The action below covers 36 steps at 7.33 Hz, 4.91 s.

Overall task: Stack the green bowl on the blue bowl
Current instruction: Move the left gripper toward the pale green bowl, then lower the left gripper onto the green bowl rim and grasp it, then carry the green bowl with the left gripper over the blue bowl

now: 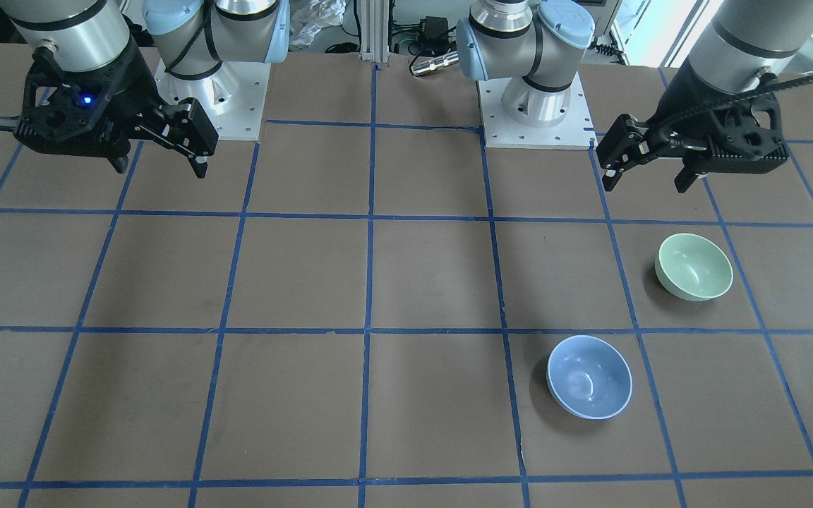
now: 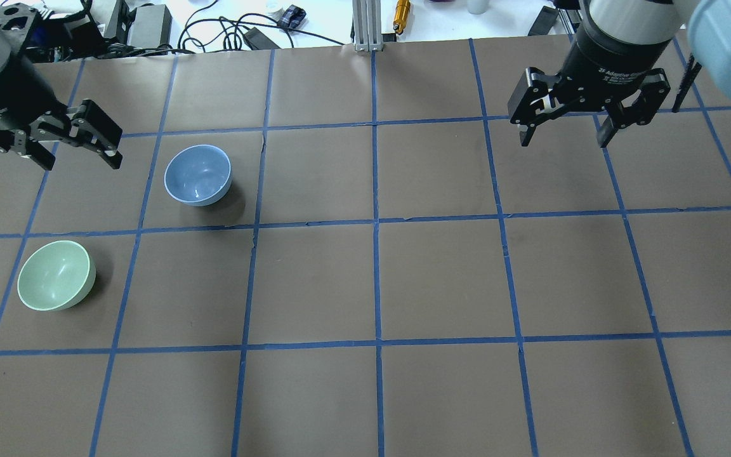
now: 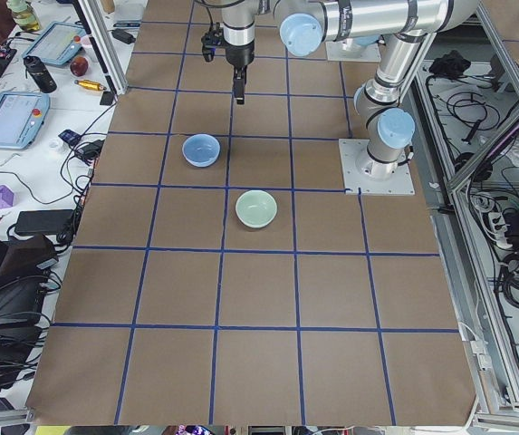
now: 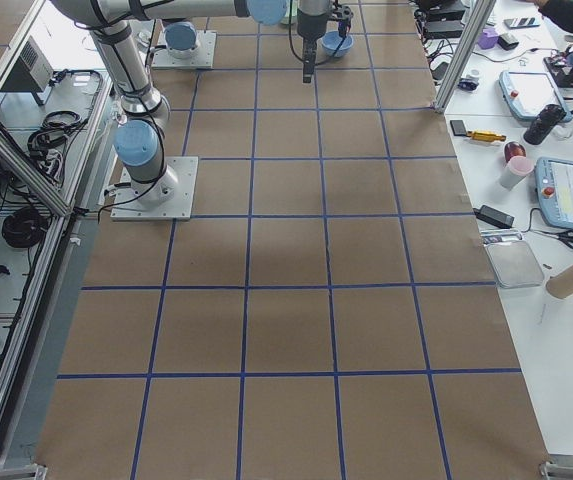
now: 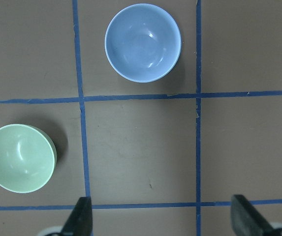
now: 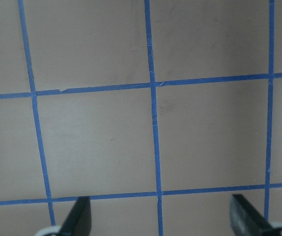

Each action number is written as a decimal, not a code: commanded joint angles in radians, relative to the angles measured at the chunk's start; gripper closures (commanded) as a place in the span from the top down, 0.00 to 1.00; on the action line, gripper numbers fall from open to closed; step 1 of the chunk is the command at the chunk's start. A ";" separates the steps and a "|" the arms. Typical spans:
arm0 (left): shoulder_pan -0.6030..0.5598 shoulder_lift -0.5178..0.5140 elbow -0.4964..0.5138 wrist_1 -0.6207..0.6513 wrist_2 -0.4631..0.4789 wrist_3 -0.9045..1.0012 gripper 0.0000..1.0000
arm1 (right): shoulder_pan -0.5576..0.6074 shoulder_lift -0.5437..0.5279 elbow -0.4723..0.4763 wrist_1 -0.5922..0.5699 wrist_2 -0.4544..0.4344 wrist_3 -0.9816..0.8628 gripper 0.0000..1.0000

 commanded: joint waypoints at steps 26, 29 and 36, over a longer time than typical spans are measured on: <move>0.337 -0.335 -0.061 0.307 -0.100 0.344 0.10 | 0.000 0.000 0.000 -0.001 0.000 0.000 1.00; 0.151 -0.369 -0.048 0.324 -0.134 0.062 0.10 | 0.000 0.000 0.002 0.000 0.000 0.000 1.00; 0.048 -0.494 0.033 0.386 -0.211 -0.120 0.10 | 0.000 0.000 0.000 0.000 0.000 0.000 1.00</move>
